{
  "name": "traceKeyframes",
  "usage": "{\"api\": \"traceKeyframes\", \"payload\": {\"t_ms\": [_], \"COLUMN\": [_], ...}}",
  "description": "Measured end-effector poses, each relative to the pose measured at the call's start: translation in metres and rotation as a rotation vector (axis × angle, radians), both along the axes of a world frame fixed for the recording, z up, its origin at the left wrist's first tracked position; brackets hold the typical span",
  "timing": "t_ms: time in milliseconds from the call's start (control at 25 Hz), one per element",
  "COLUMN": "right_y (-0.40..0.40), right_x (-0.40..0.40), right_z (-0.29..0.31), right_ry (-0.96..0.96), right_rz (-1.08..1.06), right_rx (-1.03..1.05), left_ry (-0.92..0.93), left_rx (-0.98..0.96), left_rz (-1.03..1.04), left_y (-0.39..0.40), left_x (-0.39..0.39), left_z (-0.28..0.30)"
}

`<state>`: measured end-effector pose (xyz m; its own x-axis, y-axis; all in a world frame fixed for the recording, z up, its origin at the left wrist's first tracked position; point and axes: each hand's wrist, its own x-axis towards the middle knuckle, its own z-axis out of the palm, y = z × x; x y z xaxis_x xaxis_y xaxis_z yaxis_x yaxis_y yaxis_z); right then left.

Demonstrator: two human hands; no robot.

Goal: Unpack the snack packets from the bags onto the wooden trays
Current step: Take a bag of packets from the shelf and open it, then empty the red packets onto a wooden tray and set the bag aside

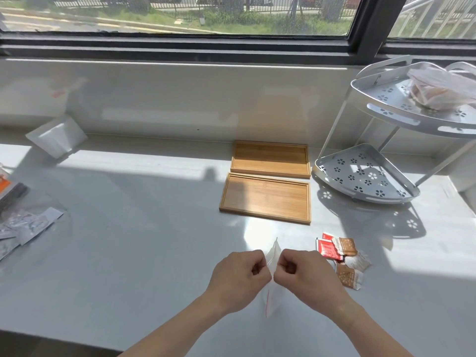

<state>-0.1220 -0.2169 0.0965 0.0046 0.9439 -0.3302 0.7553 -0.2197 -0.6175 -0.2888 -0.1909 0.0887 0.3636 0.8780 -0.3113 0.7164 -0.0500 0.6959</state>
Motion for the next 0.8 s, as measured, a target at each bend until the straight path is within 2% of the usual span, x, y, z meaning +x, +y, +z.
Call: {"api": "traceKeyframes", "payload": {"t_ms": [80, 200, 360, 480, 560, 640, 720, 800], "right_y": [0.0, 0.0, 0.005, 0.013, 0.015, 0.018, 0.024, 0.033], "right_x": [0.009, 0.035, 0.045, 0.045, 0.044, 0.035, 0.016, -0.005], "right_z": [0.007, 0.022, 0.035, 0.034, 0.031, 0.027, 0.027, 0.024], "right_ry": [-0.123, -0.307, -0.462, -0.546, -0.548, -0.436, -0.304, -0.266], "right_rz": [-0.005, 0.01, 0.121, 0.12, 0.071, 0.033, 0.095, 0.197], "right_rx": [-0.01, -0.017, 0.015, 0.053, 0.181, 0.428, 0.546, 0.588], "left_ry": [0.076, 0.117, 0.186, 0.106, -0.011, -0.118, -0.2, -0.27], "left_rx": [0.103, 0.115, 0.149, 0.073, -0.032, -0.121, -0.162, -0.155], "left_rz": [0.046, 0.076, -0.033, -0.005, 0.044, 0.114, 0.193, 0.262], "left_y": [0.006, 0.018, 0.025, 0.031, 0.036, 0.042, 0.047, 0.052], "left_x": [-0.005, -0.024, -0.03, -0.026, -0.02, -0.011, -0.002, 0.002], "left_z": [0.004, 0.01, 0.016, 0.018, 0.02, 0.023, 0.028, 0.034]}}
